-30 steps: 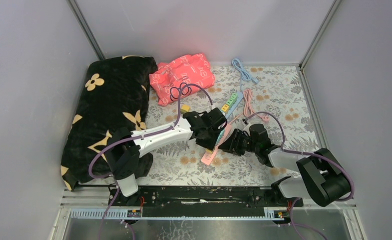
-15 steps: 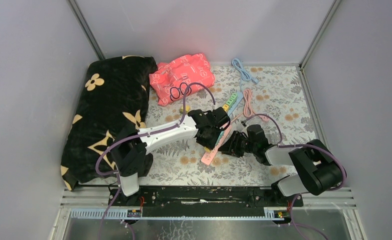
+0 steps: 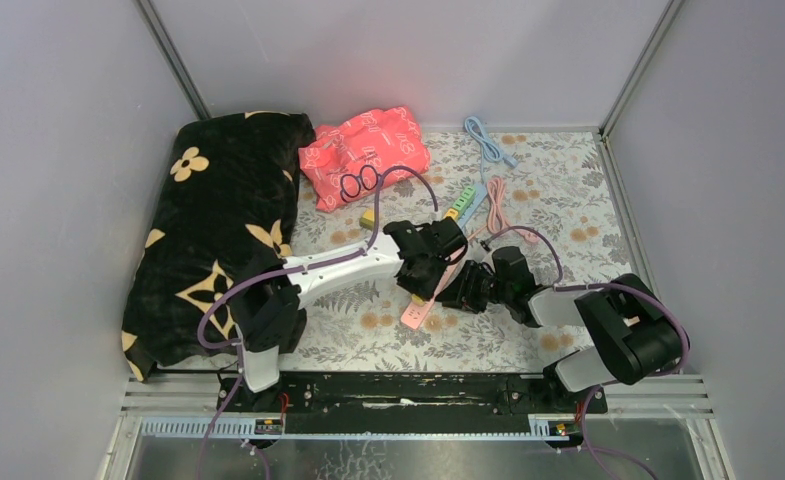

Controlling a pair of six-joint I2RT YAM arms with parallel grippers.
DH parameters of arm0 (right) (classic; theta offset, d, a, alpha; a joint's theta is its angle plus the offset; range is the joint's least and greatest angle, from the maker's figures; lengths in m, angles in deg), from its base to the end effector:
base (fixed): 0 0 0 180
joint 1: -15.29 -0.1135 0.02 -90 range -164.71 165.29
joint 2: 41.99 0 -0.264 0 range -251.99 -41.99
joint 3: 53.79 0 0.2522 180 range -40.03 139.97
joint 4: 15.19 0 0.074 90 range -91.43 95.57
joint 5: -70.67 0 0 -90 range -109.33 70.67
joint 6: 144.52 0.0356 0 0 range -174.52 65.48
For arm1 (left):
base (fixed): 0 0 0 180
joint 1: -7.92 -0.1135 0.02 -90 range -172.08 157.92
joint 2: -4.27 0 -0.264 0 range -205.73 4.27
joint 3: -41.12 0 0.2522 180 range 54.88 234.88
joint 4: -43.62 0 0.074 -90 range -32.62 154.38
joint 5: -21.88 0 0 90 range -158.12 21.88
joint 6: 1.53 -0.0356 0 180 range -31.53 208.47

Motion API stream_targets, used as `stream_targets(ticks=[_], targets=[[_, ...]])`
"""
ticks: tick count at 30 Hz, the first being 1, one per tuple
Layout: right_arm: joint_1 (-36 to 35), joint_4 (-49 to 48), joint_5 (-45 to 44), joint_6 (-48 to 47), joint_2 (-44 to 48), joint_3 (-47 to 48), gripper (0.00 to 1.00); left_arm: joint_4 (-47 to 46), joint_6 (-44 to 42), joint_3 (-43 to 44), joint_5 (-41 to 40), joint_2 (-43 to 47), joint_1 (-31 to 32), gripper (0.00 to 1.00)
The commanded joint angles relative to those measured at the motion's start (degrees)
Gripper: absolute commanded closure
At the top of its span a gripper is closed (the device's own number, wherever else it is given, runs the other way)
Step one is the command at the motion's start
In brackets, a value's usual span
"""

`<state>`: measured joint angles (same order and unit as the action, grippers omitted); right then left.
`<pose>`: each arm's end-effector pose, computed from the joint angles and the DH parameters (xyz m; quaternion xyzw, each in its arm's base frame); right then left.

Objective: Insert the plug
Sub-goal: Insert the plug into the socket.

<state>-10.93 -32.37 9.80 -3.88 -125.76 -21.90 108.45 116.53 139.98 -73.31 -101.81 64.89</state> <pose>0.2018 0.1187 0.1177 0.0673 0.8626 0.4537 0.2134 0.2082 -0.3144 0.2313 0.2395 0.9573 -0.0724 0.1451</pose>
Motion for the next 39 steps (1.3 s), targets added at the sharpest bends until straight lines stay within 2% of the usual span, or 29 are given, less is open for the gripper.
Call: stream_targets(ticks=[1,13,39], targets=[[-1.19,1.22,-0.39,-1.15,-1.28,1.91,0.59,1.71,-1.37,2.64,-2.96,-1.43,0.66,1.0],[-1.72,2.29,-0.61,-1.85,-2.19,2.41,0.59,4.7,-1.98,4.0,-6.72,-2.86,1.15,1.0],[-2.19,2.9,-0.04,-2.46,-3.58,3.57,0.6,4.43,-2.1,3.64,-6.0,-7.83,2.23,1.0]])
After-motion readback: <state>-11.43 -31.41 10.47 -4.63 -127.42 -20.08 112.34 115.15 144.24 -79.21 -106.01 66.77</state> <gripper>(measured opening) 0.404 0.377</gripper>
